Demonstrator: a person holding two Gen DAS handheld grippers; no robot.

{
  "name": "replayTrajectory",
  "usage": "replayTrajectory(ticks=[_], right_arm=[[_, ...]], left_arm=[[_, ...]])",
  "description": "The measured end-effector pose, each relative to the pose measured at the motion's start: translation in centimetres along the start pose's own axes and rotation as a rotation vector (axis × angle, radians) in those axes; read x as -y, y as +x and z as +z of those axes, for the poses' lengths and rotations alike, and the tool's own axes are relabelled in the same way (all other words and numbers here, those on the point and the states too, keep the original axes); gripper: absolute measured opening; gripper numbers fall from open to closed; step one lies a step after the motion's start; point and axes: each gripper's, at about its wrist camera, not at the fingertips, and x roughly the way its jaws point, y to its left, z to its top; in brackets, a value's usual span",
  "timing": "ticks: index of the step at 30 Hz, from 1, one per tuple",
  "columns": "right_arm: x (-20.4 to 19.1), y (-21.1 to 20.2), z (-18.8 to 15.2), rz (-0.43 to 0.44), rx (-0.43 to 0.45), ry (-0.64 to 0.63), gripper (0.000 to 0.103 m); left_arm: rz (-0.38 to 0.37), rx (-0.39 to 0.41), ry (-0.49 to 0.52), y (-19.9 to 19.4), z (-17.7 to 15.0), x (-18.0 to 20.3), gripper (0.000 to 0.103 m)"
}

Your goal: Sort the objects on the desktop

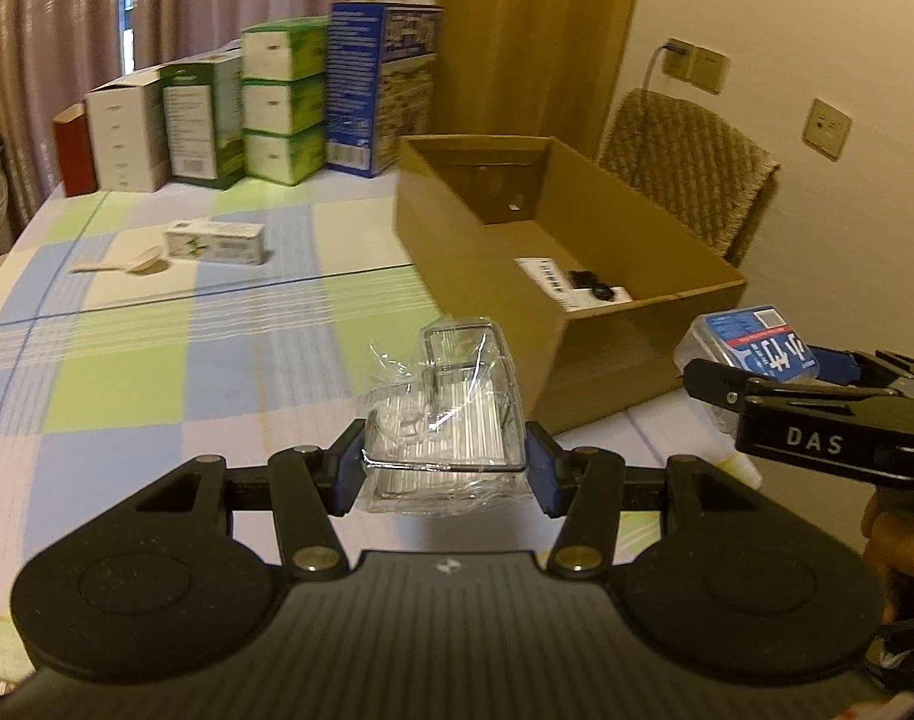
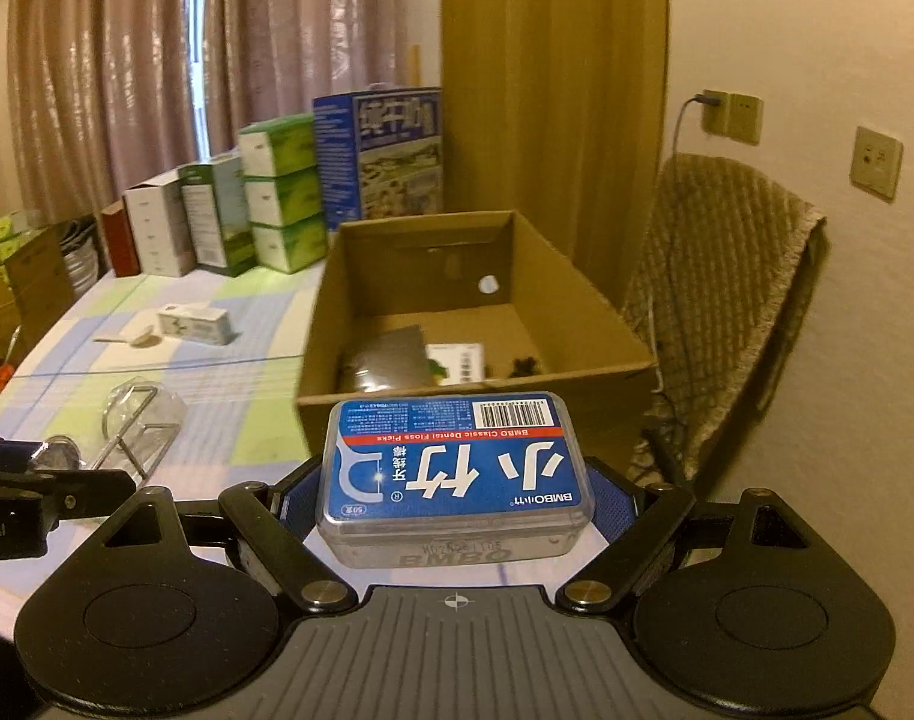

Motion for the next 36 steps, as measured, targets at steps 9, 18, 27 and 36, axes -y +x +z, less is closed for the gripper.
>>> replayTrajectory(ticks=[9, 18, 27, 36], right_arm=[[2.5, 0.4, 1.1, -0.024, 0.012, 0.024, 0.084], [4.2, 1.2, 2.7, -0.028, 0.028, 0.022, 0.084], [5.0, 3.0, 4.9, -0.022, 0.044, 0.003, 0.084], [5.9, 6.7, 8.4, 0.004, 0.049, -0.001, 0.084]], left_arm=[[-0.057, 0.006, 0.052, 1.9, 2.0, 3.5, 0.048], [-0.076, 0.015, 0.084, 3.3, 3.7, 5.1, 0.048], [-0.085, 0.045, 0.097, 4.9, 6.5, 6.0, 0.048], [-0.087, 0.064, 0.082, 7.3, 9.5, 5.7, 0.048]])
